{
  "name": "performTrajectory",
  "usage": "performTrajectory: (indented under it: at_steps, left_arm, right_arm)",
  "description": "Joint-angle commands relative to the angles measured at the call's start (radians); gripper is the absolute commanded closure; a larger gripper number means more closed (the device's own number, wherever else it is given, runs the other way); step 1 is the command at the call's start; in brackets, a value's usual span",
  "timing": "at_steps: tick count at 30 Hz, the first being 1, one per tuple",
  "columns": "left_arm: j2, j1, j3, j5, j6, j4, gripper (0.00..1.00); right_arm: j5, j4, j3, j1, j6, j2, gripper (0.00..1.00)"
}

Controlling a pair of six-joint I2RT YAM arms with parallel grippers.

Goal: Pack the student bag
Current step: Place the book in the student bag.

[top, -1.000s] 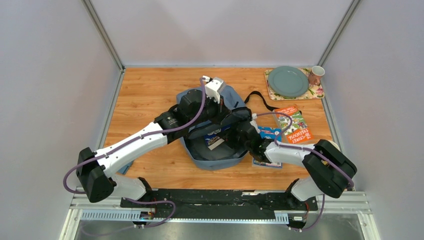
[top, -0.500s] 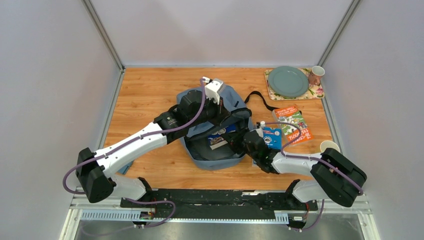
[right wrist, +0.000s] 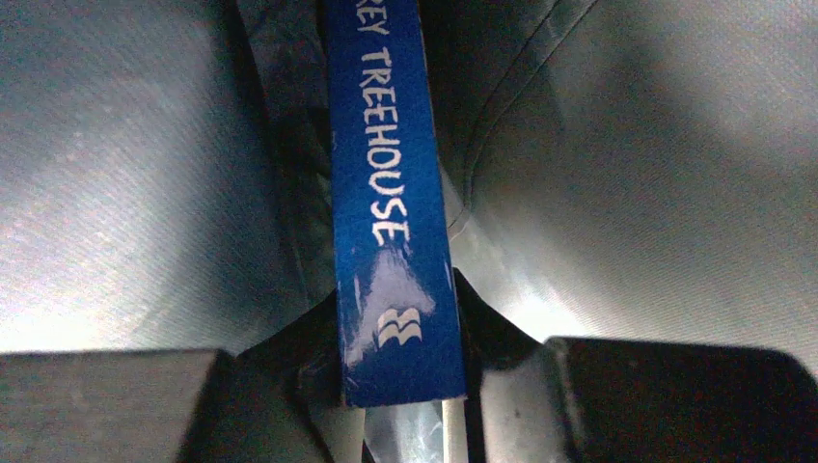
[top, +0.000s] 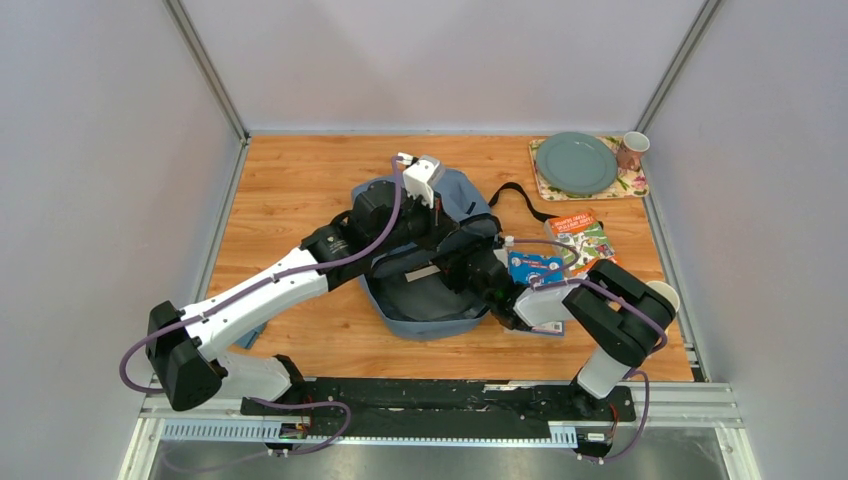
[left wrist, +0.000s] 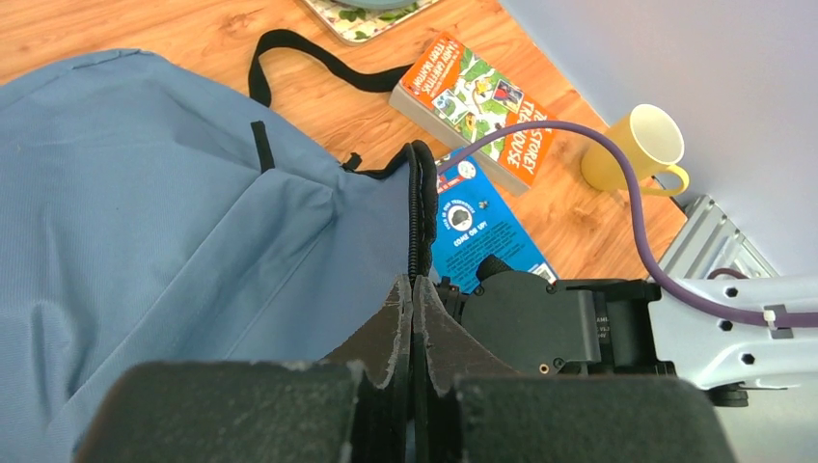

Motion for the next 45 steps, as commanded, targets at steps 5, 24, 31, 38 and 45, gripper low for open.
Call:
performTrajectory:
  at_steps: [5, 24, 31, 38, 45]
  left_arm:
    - [-0.027, -0.002, -0.010, -0.021, -0.005, 0.061, 1.00]
    - [-0.081, 0.007, -0.076, -0.062, 0.003, 0.119, 1.00]
    - [-0.085, 0.007, -0.087, -0.047, -0.003, 0.104, 1.00]
    - [-0.075, 0.005, -0.082, -0.030, -0.008, 0.100, 1.00]
    - [-0.065, 0.007, -0.073, -0.008, -0.007, 0.097, 1.00]
  right_arm:
    - [-0.138, -0.175, 0.021, -0.042, -0.077, -0.001, 0.54]
    - [-0.154, -0.254, -0.096, -0.047, -0.146, -0.211, 0.72]
    - [-0.178, -0.348, 0.011, -0.058, -0.183, -0.169, 0.73]
    - [-0.126, -0.433, 0.024, -0.059, -0.175, -0.160, 0.57]
    - [-0.132, -0.271, 0.114, -0.061, -0.209, -0.036, 0.66]
